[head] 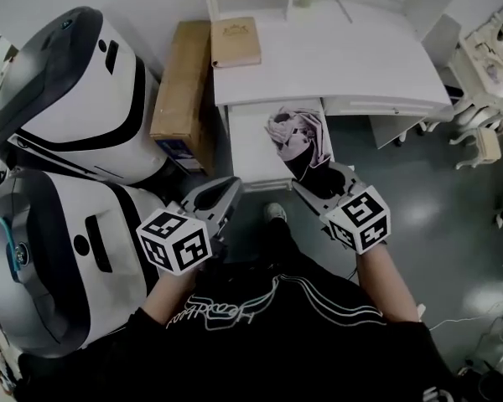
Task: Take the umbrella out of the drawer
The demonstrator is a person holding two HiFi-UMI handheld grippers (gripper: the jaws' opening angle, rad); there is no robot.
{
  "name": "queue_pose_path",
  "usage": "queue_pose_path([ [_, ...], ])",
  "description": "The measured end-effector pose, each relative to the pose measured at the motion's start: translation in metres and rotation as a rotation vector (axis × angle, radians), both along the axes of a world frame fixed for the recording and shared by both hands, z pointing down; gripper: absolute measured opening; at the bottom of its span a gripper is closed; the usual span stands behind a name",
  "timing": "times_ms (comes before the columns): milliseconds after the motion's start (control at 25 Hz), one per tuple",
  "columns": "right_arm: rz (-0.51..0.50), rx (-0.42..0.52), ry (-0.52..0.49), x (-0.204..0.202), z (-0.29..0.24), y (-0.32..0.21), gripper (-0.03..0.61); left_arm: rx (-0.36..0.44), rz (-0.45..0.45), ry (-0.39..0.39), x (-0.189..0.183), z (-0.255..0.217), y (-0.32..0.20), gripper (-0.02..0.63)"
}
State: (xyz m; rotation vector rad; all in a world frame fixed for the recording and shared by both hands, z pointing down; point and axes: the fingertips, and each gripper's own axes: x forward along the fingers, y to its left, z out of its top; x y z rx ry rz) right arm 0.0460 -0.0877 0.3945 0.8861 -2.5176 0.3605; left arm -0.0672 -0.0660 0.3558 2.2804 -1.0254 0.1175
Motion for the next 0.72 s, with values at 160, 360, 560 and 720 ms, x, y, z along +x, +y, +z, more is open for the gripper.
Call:
queue_pose_path([
  [160,0.044,-0.012,-0.123,0.004,-0.012,0.019,0.213,0.001,0.023,0.005,0.005,-0.002,0.013,0.021],
  [360,0.075,-0.027,-0.182,0.010,-0.016,0.030,0.213,-0.002,0.051,0.031,0.012,-0.007,0.016,0.020],
  [560,0.098,-0.045,-0.230,0.024,-0.019,0.024,0.213,-0.001,0.074,0.033,0.029,-0.012,0.005,0.020],
  [720,0.101,-0.031,-0.216,0.029,-0.019,0.020,0.213,0.003,0.093,0.028,0.037,-0.013,0.000,0.020],
])
